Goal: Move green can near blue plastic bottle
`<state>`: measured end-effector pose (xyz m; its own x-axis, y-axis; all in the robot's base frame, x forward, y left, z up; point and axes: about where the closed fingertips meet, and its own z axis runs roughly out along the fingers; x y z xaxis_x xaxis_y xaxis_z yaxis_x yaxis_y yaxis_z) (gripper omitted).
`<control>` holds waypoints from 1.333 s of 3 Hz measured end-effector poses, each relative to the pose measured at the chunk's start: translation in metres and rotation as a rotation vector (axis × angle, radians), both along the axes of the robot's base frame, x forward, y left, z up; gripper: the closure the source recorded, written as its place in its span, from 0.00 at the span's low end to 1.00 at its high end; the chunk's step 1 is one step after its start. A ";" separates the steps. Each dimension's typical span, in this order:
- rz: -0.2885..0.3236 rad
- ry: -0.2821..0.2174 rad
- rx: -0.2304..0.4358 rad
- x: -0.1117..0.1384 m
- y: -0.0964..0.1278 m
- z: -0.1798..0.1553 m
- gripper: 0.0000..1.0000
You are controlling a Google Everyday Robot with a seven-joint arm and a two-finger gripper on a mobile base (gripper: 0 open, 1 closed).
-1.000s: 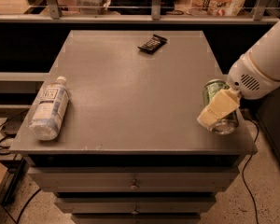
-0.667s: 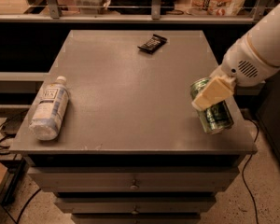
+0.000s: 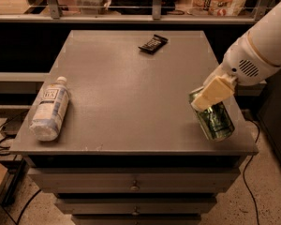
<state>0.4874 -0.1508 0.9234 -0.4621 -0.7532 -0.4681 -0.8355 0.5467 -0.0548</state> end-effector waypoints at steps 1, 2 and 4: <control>0.073 -0.032 0.076 0.008 0.039 0.010 1.00; 0.177 -0.013 0.199 0.019 0.103 0.019 1.00; 0.302 0.169 0.435 0.029 0.221 0.009 1.00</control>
Offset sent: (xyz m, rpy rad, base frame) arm 0.0368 0.1851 0.0291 0.3708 0.0341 0.3132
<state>0.5159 0.0698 0.9321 -0.3515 -0.6175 -0.7037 -0.9361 0.2236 0.2714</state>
